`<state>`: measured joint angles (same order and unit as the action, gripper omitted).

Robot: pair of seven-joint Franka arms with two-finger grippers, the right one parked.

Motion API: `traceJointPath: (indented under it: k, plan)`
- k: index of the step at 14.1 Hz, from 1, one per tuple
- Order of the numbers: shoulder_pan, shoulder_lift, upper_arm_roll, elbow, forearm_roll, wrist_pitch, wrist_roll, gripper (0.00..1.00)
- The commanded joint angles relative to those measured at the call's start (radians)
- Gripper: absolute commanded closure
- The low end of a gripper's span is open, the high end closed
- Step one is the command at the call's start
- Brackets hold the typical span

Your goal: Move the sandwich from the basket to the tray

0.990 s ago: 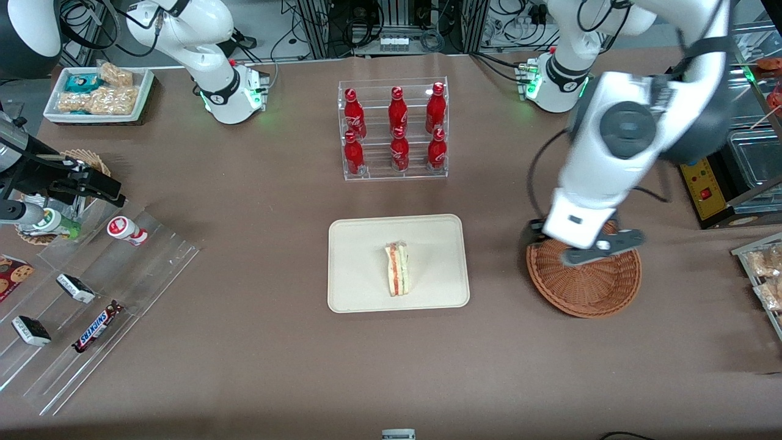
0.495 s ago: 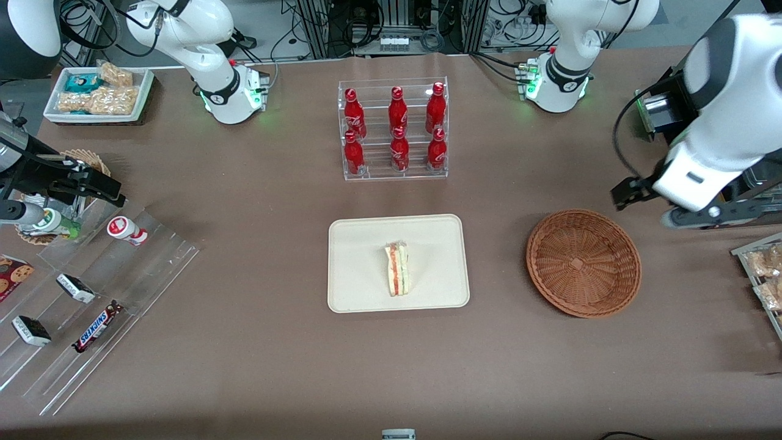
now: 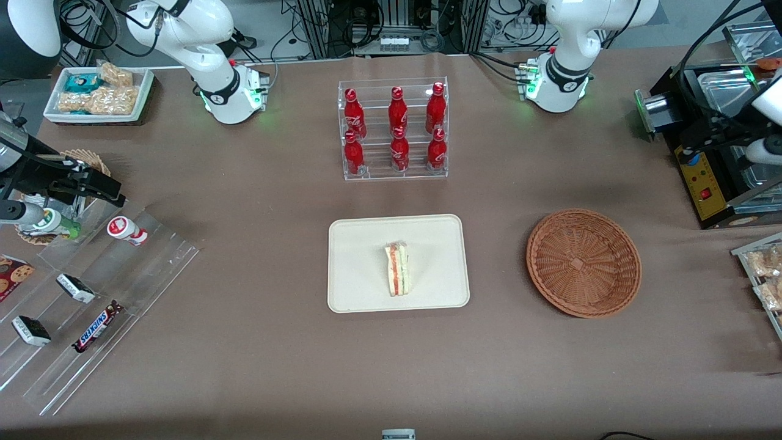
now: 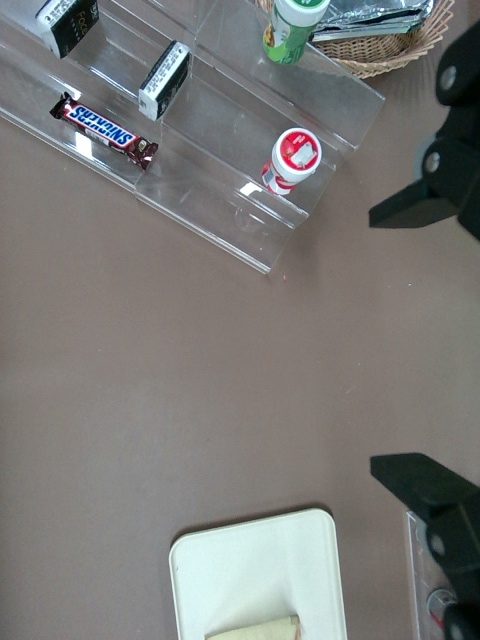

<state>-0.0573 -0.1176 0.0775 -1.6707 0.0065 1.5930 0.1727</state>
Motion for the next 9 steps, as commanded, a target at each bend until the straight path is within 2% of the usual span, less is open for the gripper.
traceJointPath:
  k: [1, 3, 9]
  plan:
    - [0.031, 0.067, -0.039, 0.084, -0.011, -0.021, 0.021, 0.0]
    - [0.059, 0.09, -0.074, 0.115, -0.013, -0.034, 0.019, 0.0]
    - [0.053, 0.088, -0.078, 0.101, -0.01, -0.099, -0.021, 0.0]
